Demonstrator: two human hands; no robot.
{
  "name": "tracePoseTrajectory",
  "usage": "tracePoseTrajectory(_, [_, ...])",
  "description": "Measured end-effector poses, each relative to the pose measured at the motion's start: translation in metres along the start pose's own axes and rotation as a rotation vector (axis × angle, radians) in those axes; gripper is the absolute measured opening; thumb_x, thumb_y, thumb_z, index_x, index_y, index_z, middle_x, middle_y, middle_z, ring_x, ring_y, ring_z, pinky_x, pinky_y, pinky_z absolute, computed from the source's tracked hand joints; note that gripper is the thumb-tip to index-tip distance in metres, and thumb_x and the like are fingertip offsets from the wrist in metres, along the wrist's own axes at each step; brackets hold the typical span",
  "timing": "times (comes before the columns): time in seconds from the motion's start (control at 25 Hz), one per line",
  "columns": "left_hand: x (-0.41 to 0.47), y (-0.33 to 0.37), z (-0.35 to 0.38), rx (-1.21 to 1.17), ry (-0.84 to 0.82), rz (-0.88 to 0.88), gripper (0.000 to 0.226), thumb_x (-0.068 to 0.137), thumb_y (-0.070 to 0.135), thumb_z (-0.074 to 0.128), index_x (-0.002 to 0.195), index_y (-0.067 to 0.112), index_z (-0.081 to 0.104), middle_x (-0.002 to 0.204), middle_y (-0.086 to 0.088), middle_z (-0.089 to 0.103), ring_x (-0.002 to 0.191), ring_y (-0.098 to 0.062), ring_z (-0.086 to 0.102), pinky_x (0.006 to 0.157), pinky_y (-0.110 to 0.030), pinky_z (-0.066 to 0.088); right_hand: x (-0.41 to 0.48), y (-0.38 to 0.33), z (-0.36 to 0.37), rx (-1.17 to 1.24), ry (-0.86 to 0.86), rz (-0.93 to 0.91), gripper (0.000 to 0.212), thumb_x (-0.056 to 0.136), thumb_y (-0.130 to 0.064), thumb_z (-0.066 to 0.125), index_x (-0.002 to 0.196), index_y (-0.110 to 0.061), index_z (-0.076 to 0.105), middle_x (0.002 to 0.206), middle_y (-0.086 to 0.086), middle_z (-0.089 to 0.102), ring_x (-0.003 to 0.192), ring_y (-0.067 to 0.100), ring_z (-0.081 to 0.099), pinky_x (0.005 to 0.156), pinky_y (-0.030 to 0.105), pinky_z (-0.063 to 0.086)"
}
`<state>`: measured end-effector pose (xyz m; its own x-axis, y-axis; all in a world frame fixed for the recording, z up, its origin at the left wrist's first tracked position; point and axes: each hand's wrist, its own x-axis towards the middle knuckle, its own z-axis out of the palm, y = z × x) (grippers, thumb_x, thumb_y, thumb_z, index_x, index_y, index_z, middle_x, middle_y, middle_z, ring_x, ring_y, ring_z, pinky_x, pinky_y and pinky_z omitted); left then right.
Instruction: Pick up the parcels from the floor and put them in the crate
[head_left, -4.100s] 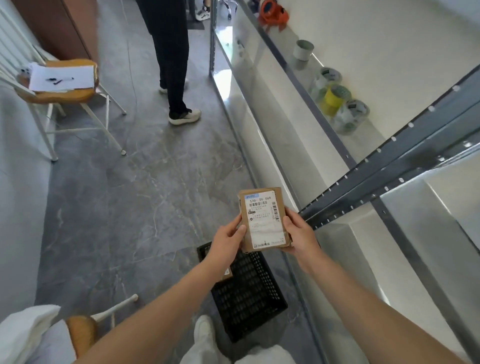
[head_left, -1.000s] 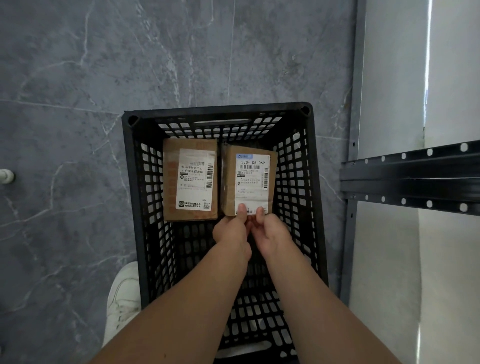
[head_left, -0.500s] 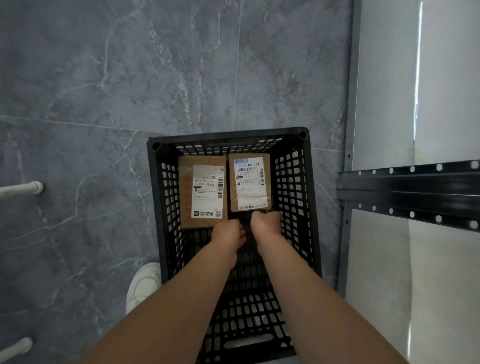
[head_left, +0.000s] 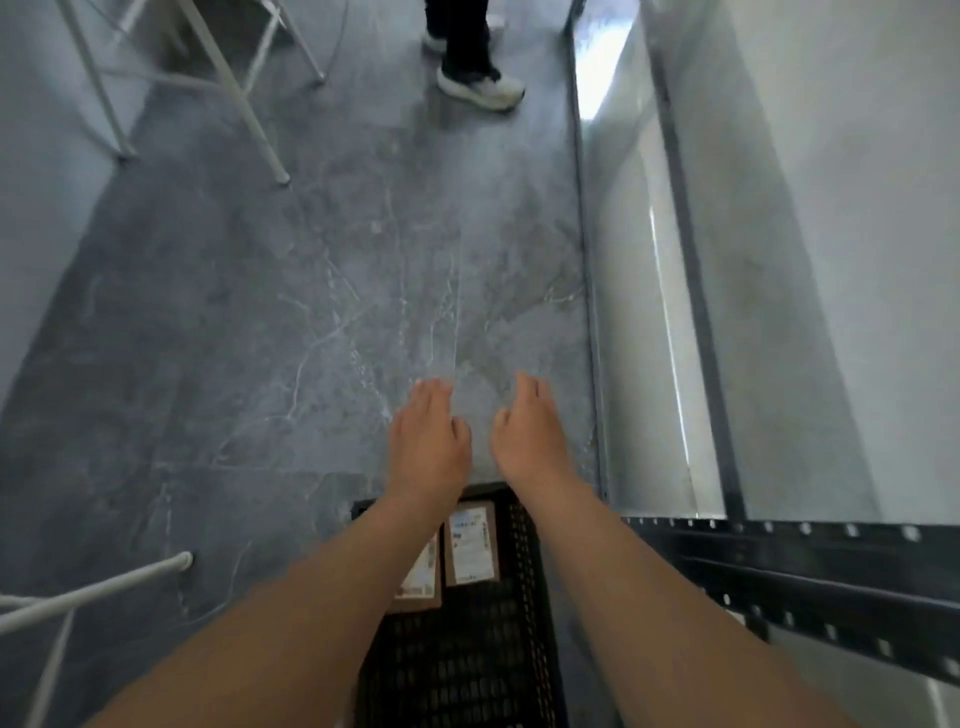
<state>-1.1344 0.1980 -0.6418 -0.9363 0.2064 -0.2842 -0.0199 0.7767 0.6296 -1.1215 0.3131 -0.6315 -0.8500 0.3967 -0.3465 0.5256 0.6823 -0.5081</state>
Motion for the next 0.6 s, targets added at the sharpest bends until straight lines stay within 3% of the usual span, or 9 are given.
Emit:
tracePoseTrajectory(0.12, [0.002, 0.104, -0.099, 0.15, 0.107, 0.159, 0.056, 0.102, 0.022, 0.034, 0.155, 0.015, 0.018, 0.163, 0.001, 0.012, 0.151, -0.013, 0.004, 0.122, -0.042, 0.001, -0.012, -0.063, -0.142, -0.19, 0.168, -0.171, 0.064, 0.099, -0.016, 0.042, 0.156, -0.008, 0.014, 0.162, 0.01, 0.016, 0.15, 0.023, 0.014, 0.122, 0.038, 0.013])
tracePoseTrajectory(0.28, [0.017, 0.231, -0.203, 0.266, 0.27, 0.467, 0.06, 0.101, 0.027, 0.031, 0.156, 0.018, 0.008, 0.164, 0.004, 0.002, 0.15, -0.009, -0.004, 0.12, -0.043, -0.007, -0.033, -0.117, -0.302, -0.342, 0.441, -0.25, 0.07, 0.1, -0.022, 0.039, 0.158, -0.013, 0.001, 0.166, 0.002, 0.002, 0.152, 0.016, -0.003, 0.123, 0.043, 0.0])
tracePoseTrajectory(0.44, [0.001, 0.334, -0.282, 0.279, 0.31, 0.774, 0.062, 0.1, 0.032, 0.027, 0.157, 0.018, 0.006, 0.164, 0.004, 0.0, 0.15, -0.009, -0.005, 0.121, -0.043, -0.004, -0.079, -0.158, -0.419, -0.475, 0.681, -0.088, 0.071, 0.102, -0.029, 0.037, 0.157, -0.01, -0.003, 0.166, 0.004, -0.006, 0.152, 0.017, -0.008, 0.122, 0.045, -0.003])
tracePoseTrajectory(0.6, [-0.034, 0.379, -0.339, 0.229, 0.249, 1.011, 0.064, 0.101, 0.032, 0.03, 0.157, 0.02, 0.001, 0.164, 0.006, -0.002, 0.15, -0.008, -0.008, 0.121, -0.041, -0.006, -0.138, -0.2, -0.486, -0.485, 0.847, 0.109, 0.073, 0.102, -0.035, 0.034, 0.157, -0.01, -0.007, 0.165, 0.005, -0.011, 0.152, 0.017, -0.012, 0.122, 0.046, -0.004])
